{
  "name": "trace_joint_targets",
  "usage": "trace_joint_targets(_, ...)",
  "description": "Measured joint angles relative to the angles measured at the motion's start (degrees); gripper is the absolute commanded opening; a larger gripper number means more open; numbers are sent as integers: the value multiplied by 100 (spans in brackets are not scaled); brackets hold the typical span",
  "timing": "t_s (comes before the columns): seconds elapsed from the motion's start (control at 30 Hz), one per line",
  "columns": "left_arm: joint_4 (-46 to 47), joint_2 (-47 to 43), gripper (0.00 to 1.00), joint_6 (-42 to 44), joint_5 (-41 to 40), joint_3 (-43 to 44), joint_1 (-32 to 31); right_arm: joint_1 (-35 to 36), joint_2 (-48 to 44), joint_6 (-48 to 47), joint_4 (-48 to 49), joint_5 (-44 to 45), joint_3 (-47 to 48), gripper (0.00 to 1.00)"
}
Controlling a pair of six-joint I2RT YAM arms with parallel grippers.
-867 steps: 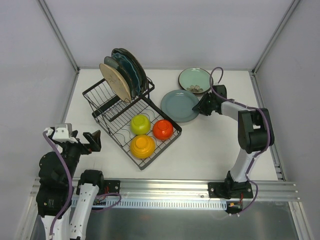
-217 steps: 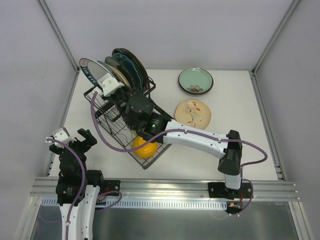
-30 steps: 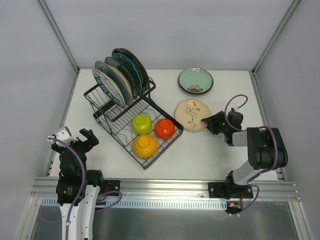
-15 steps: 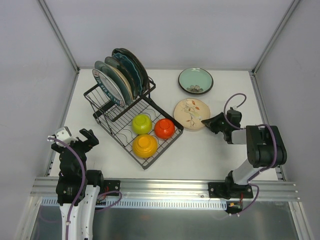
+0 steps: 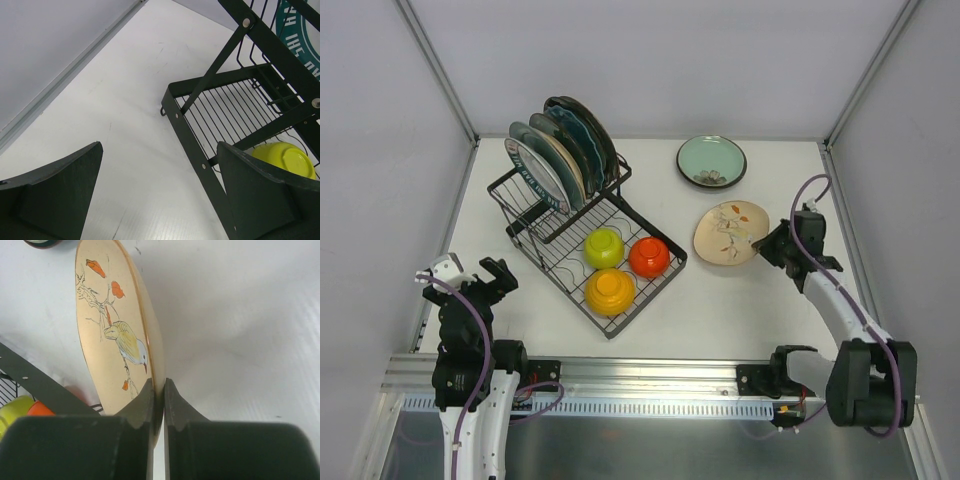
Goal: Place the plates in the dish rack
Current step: Grab a plate with the right arm
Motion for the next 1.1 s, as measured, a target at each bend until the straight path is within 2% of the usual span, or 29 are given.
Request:
trace_joint_targets(0.27,0,0,99,2,0,0,0,7,-1346,-824,-1657,487,953,1)
trace_joint_targets(0.43,0,0,99,4,0,0,0,87,-1893,-1255,-2367,448,1576,1)
trace_joint_targets(0.6,0,0,99,4,0,0,0,483,-2256,-1646,-3049,323,2159,1)
trace_joint_targets(0.8,0,0,98,4,0,0,0,1379,-2393,-1873,-3517,15,2765,1)
trace_joint_targets(1.1,0,0,98,4,0,-2,0,4113,-1749,-2052,-3689,616,3407,1)
